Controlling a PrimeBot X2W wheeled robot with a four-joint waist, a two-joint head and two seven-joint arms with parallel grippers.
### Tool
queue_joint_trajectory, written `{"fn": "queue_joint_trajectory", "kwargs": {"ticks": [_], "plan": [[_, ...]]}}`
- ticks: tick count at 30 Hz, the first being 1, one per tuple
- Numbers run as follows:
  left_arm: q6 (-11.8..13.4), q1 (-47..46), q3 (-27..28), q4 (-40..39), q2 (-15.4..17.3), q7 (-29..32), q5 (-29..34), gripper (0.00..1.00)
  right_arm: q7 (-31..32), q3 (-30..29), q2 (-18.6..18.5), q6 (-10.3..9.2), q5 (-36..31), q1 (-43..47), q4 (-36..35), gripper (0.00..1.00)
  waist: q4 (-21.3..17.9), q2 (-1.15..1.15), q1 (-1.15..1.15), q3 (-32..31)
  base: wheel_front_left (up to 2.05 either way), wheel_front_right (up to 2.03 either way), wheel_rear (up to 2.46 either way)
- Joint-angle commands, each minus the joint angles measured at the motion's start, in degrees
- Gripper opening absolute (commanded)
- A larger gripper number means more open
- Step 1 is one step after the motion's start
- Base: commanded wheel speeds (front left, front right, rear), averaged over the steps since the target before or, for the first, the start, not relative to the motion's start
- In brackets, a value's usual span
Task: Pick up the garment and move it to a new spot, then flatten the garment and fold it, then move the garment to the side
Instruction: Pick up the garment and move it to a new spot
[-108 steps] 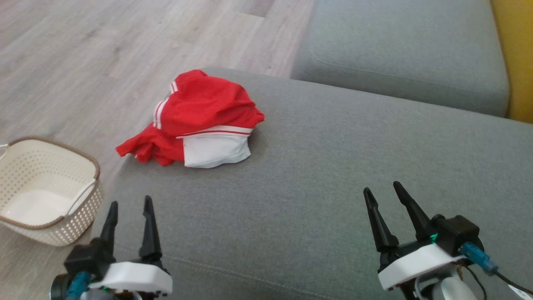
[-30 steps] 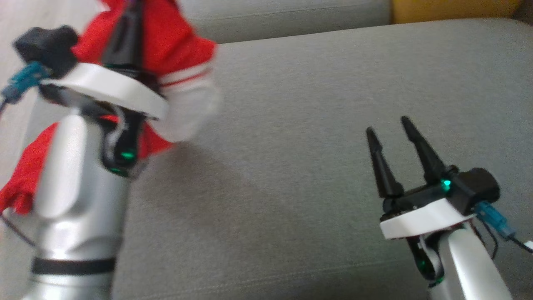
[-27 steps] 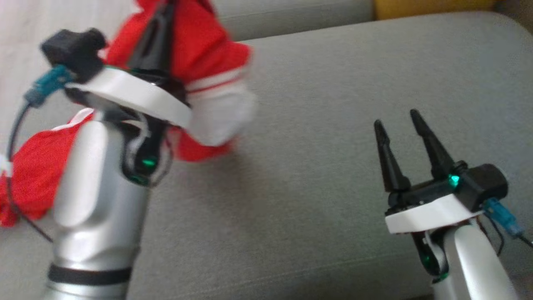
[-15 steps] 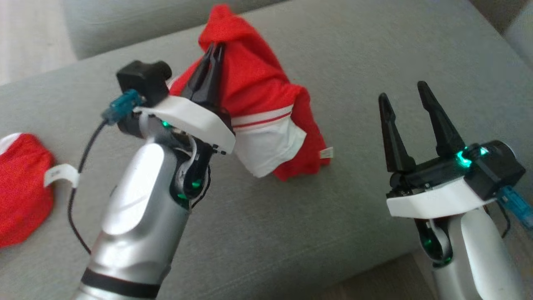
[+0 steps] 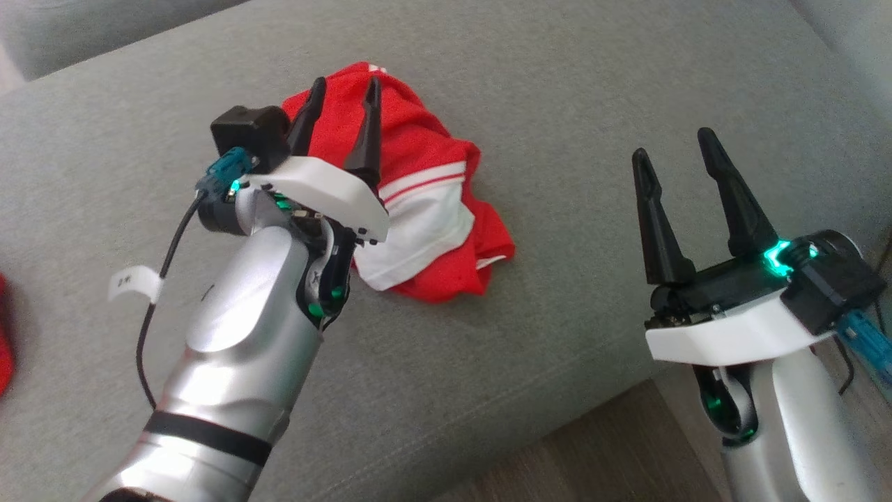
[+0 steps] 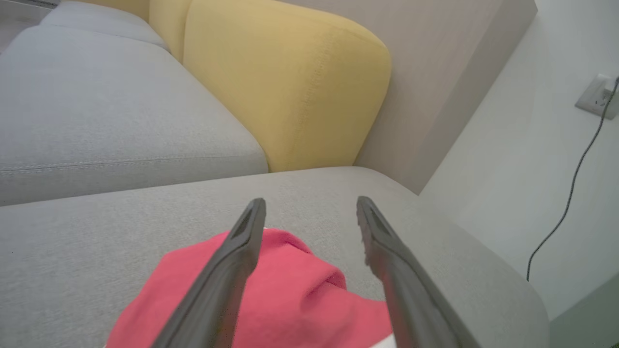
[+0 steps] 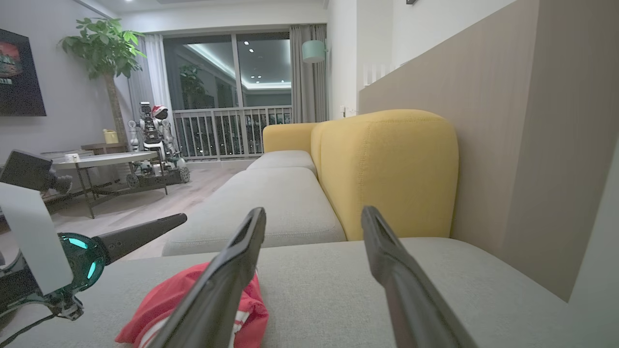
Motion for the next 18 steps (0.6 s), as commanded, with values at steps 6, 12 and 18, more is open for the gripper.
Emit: {"fn": "queue_joint_trajectory", "kwargs": {"ticks": [6, 12, 18], "plan": [[0.28, -0.69, 3.01, -3.73, 1.41, -2.72, 0.01, 1.0, -0.36, 1.45, 0.01, -0.01, -0.82, -0.44, -0.79, 1.0, 6.2, 0.0, 0.0, -3.69, 0.0, 0.0, 0.0], [0.75, 8.31, 6.51, -12.11, 4.87, -2.88, 4.26, 1.0, -0.37, 1.77, 0.01, -0.01, -2.99, 1.34, 1.06, 1.0, 12.26, 0.0, 0.0, -7.63, 0.0, 0.0, 0.0], [-0.3, 25.61, 11.97, -23.67, 6.91, -2.9, 7.68, 1.0, -0.37, 1.8, 0.01, -0.01, -4.25, 4.98, 3.95, 1.0, 16.51, 0.0, 0.0, -11.09, 0.0, 0.0, 0.0]]}}
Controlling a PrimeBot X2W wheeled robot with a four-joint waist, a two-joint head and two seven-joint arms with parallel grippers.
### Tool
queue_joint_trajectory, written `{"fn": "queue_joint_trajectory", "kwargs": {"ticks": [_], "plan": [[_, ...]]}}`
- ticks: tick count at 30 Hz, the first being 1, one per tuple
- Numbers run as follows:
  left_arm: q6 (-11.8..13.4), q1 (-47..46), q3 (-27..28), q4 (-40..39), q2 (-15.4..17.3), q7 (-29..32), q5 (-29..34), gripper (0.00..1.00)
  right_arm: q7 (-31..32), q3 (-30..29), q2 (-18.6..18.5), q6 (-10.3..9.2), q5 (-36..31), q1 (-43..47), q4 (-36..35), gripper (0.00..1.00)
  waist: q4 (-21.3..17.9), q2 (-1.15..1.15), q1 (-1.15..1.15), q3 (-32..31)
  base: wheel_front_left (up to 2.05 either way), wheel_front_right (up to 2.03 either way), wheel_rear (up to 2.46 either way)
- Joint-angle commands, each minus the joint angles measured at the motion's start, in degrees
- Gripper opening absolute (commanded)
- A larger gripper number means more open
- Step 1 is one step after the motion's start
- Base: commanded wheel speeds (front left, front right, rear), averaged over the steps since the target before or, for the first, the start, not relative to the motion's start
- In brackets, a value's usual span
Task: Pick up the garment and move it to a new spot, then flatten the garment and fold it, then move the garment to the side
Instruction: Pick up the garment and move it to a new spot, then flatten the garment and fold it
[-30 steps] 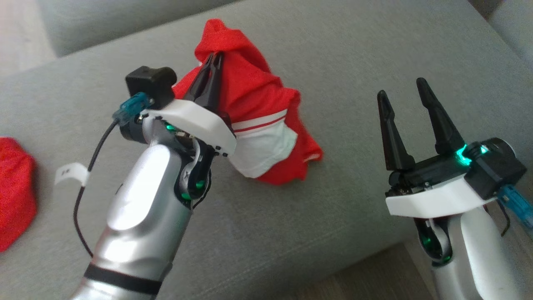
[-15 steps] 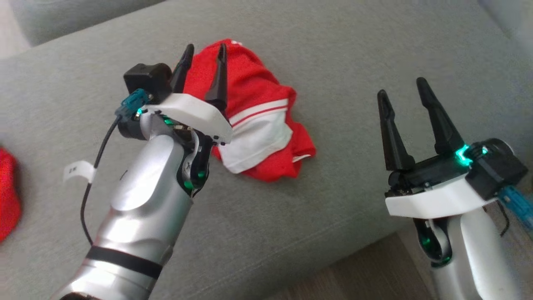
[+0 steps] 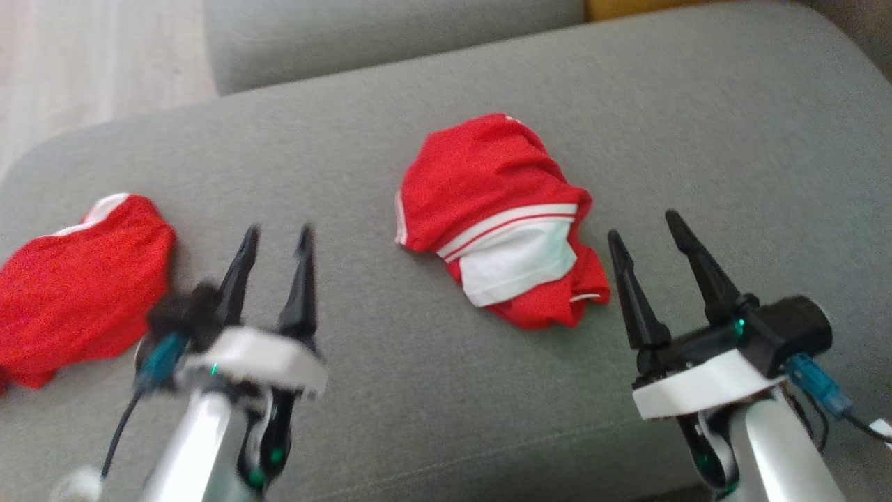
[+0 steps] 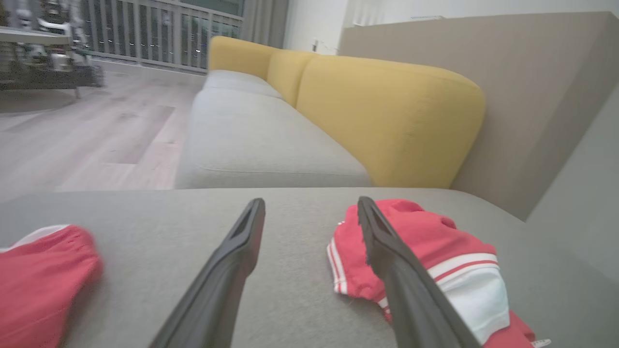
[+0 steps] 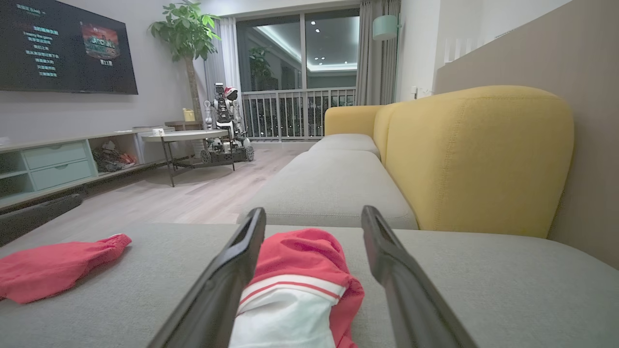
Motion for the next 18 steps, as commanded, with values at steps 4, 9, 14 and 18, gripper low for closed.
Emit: {"fn": "queue_joint_trajectory", "kwargs": {"ticks": [4, 9, 14, 18], "plan": [[-0.91, 5.75, 6.7, -7.77, -0.33, -0.69, 2.9, 1.0, -0.37, 1.31, 0.0, -0.01, -0.51, 0.88, -0.34, 1.0, 2.93, 0.0, 0.0, -2.86, 0.0, 0.0, 0.0], [-1.97, 9.8, 11.73, -10.61, -3.82, -0.69, 2.89, 1.0, -0.37, 0.91, 0.0, -0.01, -0.51, 1.91, 0.46, 1.0, 3.73, 0.0, 0.0, -3.06, 0.0, 0.0, 0.0], [-4.02, 9.38, 11.24, -10.17, -4.74, -0.69, 5.51, 1.0, -0.26, 0.34, 0.0, -0.01, -2.0, 0.96, 3.42, 1.0, 5.0, 0.0, 0.0, -2.74, 0.0, 0.0, 0.0], [-4.87, 9.72, 10.93, -8.63, -4.95, -0.7, 6.1, 1.0, 0.6, 0.28, 0.0, -0.01, -4.16, -1.78, 7.06, 1.0, 6.38, 0.0, 0.0, -2.0, 0.0, 0.0, 0.0]]}}
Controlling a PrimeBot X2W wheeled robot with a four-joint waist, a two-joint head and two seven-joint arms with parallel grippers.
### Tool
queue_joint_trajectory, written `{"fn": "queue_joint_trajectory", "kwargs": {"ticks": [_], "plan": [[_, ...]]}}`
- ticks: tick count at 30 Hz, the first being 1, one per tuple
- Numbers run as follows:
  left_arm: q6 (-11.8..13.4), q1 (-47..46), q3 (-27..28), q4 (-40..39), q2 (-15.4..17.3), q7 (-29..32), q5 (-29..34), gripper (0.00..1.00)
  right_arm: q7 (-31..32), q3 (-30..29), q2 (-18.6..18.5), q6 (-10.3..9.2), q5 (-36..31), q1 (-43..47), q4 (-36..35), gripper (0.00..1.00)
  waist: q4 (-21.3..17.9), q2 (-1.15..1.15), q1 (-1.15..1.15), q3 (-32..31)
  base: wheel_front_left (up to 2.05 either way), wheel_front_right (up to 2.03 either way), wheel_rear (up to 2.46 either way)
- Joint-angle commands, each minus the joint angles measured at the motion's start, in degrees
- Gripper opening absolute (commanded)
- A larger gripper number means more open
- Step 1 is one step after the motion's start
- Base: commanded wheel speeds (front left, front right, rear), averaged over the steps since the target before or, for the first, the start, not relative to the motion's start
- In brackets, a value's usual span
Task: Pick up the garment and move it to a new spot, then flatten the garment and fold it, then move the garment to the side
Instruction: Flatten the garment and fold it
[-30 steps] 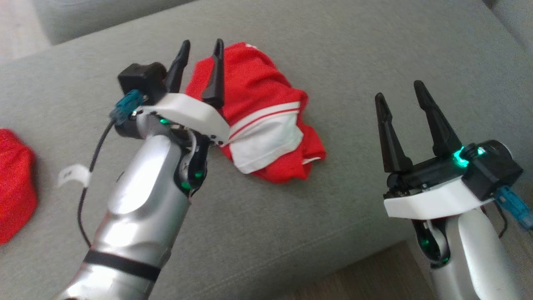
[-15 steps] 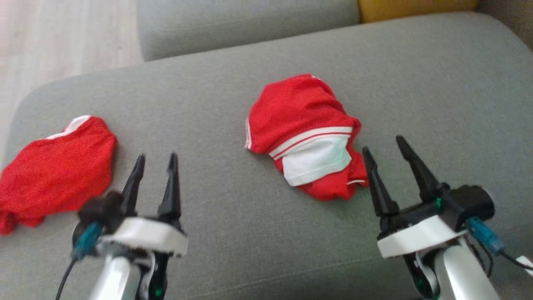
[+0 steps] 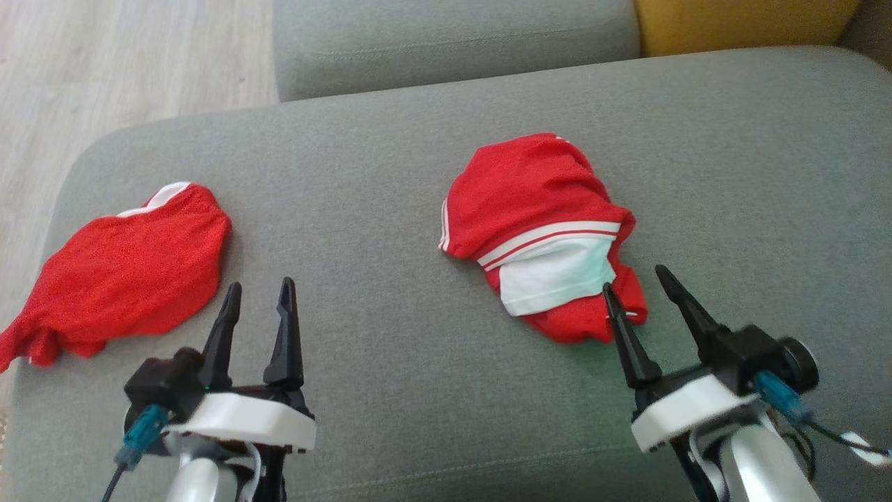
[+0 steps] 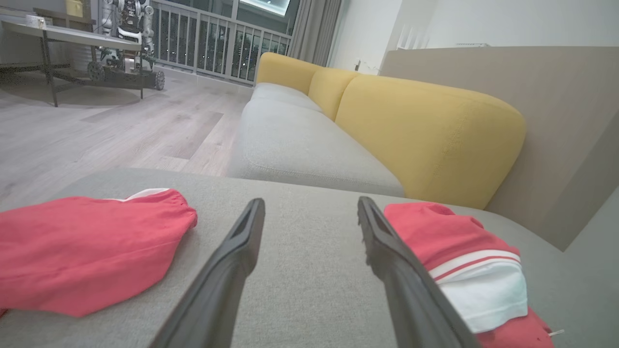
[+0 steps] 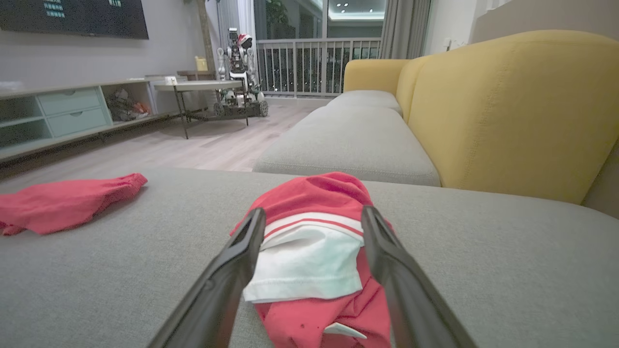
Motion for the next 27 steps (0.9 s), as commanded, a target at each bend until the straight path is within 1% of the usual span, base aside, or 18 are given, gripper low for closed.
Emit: {"fn": "queue_joint_trajectory", "kwargs": {"ticks": [1, 2, 6, 8, 11, 15, 17, 20, 22, 27], "plan": [[-0.42, -2.44, 1.53, -1.22, -0.02, -0.7, 0.41, 1.0, 0.36, 1.15, -0.01, -0.01, -1.23, -4.93, -0.61, 1.0, 1.0, 0.0, 0.0, 0.88, 0.0, 0.0, 0.0], [-0.42, -2.44, 1.53, -1.22, -0.02, -0.7, 0.41, 1.0, 0.36, 1.15, -0.01, -0.01, -1.23, -4.93, -0.61, 1.0, 1.0, 0.0, 0.0, 0.88, 0.0, 0.0, 0.0], [-0.82, -2.76, -0.09, -0.51, -0.07, -0.7, -0.47, 1.0, 1.3, 1.95, -0.01, -0.01, -4.44, -9.13, 3.3, 1.0, 3.44, 0.0, 0.0, 3.2, 0.0, 0.0, 0.0], [-0.84, -3.34, -1.0, -0.4, -0.07, -0.7, -0.91, 1.0, 1.49, 2.27, -0.01, -0.01, -7.4, -11.54, 5.21, 1.0, 4.74, 0.0, 0.0, 4.48, 0.0, 0.0, 0.0], [-0.8, -4.27, -2.29, -0.39, -0.08, -0.7, -1.46, 1.0, 1.73, 1.12, -0.01, -0.01, -11.01, -15.26, 8.54, 1.0, 6.65, 0.0, 0.0, 6.24, 0.0, 0.0, 0.0], [-0.45, -5.54, -3.8, 0.01, -0.08, -0.7, -4.45, 1.0, 2.8, 0.84, -0.08, -0.01, -17.14, -20.36, 14.45, 1.0, 8.95, 0.0, 0.0, 8.35, 0.0, 0.0, 0.0], [-0.26, -6.3, -4.63, 0.05, -0.09, -0.7, -5.0, 1.0, 3.31, 1.58, -0.81, -0.01, -20.32, -22.83, 17.56, 1.0, 10.07, 0.0, 0.0, 9.23, 0.0, 0.0, 0.0], [-0.11, -7.32, -5.95, 0.1, -0.09, -0.7, -5.67, 1.0, 3.99, 3.34, -2.87, -0.01, -25.29, -26.41, 21.84, 1.0, 11.57, 0.0, 0.0, 10.36, 0.0, 0.0, 0.0], [0.09, -7.84, -6.68, 0.42, -0.09, -0.7, -6.14, 1.0, 4.65, 4.26, -3.83, -0.01, -27.54, -28.49, 24.63, 1.0, 12.43, 0.0, 0.0, 10.88, 0.0, 0.0, 0.0], [0.52, -8.59, -7.26, 0.79, -0.09, -0.7, -6.93, 1.0, 5.94, 5.91, -5.46, -0.01, -30.07, -32.55, 31.07, 1.0, 13.97, 0.0, 0.0, 11.73, 0.0, 0.0, 0.0]]}}
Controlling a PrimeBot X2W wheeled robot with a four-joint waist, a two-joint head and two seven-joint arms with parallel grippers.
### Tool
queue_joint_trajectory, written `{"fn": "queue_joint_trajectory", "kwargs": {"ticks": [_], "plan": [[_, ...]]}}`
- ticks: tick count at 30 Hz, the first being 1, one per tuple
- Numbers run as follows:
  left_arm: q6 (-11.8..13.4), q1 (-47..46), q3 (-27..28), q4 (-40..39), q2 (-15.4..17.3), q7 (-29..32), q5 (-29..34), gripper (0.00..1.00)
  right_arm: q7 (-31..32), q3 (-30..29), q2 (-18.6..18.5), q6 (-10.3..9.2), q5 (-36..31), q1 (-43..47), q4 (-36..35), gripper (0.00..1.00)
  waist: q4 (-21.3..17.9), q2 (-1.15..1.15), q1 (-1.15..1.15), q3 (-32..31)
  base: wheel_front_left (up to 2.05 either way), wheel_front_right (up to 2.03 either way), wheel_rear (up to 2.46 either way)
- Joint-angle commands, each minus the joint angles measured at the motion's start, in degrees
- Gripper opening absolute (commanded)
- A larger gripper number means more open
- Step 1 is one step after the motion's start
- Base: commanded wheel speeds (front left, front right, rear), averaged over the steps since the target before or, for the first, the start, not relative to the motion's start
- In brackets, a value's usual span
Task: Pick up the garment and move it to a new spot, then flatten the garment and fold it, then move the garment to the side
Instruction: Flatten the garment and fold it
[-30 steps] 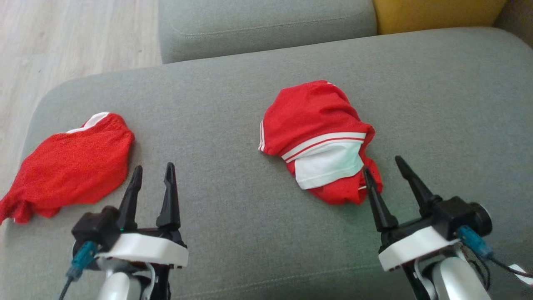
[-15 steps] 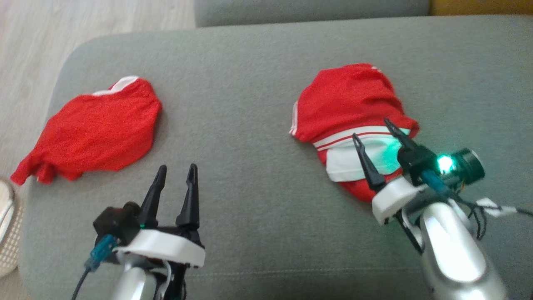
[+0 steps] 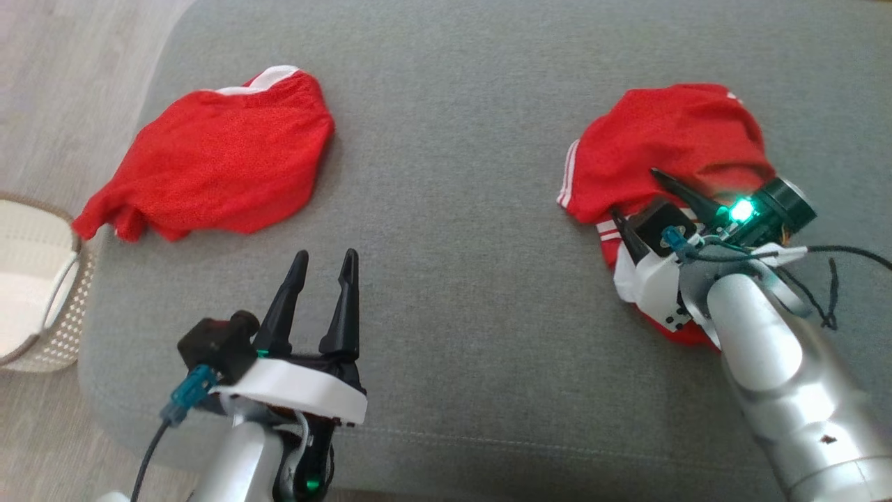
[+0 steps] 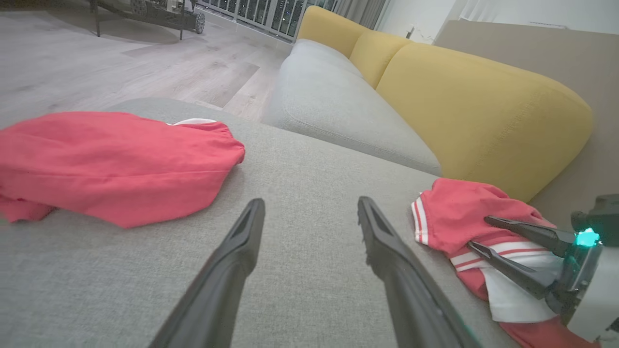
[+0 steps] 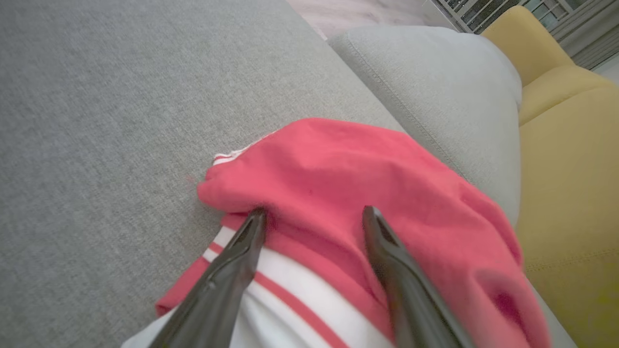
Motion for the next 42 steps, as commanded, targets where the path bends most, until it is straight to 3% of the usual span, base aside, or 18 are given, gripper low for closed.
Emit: {"fn": "queue_joint_trajectory", "kwargs": {"ticks": [1, 2, 3, 14, 20, 25, 28, 33, 37, 42], "plan": [[0.35, -2.43, 1.78, -1.61, 0.12, -0.7, -0.4, 1.0, 0.4, 1.03, -0.28, -0.02, -0.18, -2.45, 0.44, 1.0, 0.8, 0.0, 0.0, 0.56, 0.0, 0.0, 0.0], [0.4, -2.48, 1.78, -1.56, 0.12, -0.7, -0.44, 1.0, 0.98, 0.64, -0.27, -0.02, 0.24, -2.98, 1.75, 0.91, 0.96, 0.0, 0.0, 0.6, 0.0, 0.0, 0.0], [0.46, -2.54, 1.8, -1.53, 0.12, -0.7, -0.45, 1.0, 1.2, 0.37, -0.31, -0.02, 0.47, -3.49, 2.71, 0.0, 1.12, 0.0, 0.0, 0.63, 0.0, 0.0, 0.0], [1.51, -2.23, 2.39, -1.23, 0.12, -0.7, -0.86, 1.0, -3.31, -1.03, 2.65, -0.02, 2.75, -5.42, 5.13, 0.0, 0.39, 0.0, 0.0, -1.69, 0.0, 0.0, 0.0], [1.68, -1.22, 2.07, -0.95, 0.12, -0.7, -0.89, 1.0, -5.65, 2.98, 5.0, -0.02, 10.72, -7.09, 4.76, 0.0, -0.58, 0.0, 0.0, -4.85, 0.0, 0.0, 0.0], [2.95, 0.41, 2.36, -1.69, 0.12, -0.7, -1.01, 1.0, -6.35, 14.36, 5.25, -0.02, 29.21, -10.81, -1.24, 0.0, -1.51, 0.0, 0.0, -8.05, 0.0, 0.0, 0.0], [3.54, 1.95, 2.41, -1.67, 0.12, -0.7, -0.49, 1.0, -6.44, 15.94, 5.26, -0.02, 39.46, -14.84, -5.89, 0.0, -2.71, 0.0, 0.0, -9.49, 0.0, 0.0, 0.0], [4.05, 3.56, 2.52, -1.89, 0.12, -0.7, -0.19, 1.0, -6.61, 9.93, 5.27, -0.02, 49.55, -20.26, -9.06, 0.0, -4.65, 0.0, 0.0, -10.7, 0.0, 0.0, 0.0], [4.16, 3.98, 2.58, -2.38, 0.12, -0.7, -0.04, 1.0, -6.65, 1.48, 4.75, -0.02, 49.63, -20.41, -6.32, 0.0, -6.14, 0.0, 0.0, -10.56, 0.0, 0.0, 0.0], [3.98, 3.76, 2.57, -2.72, 0.12, -0.7, 0.21, 1.0, -4.59, -13.28, 0.83, -0.02, 48.81, -15.39, 2.36, 0.0, -7.81, 0.0, 0.0, -9.44, 0.0, 0.0, 0.0]]}}
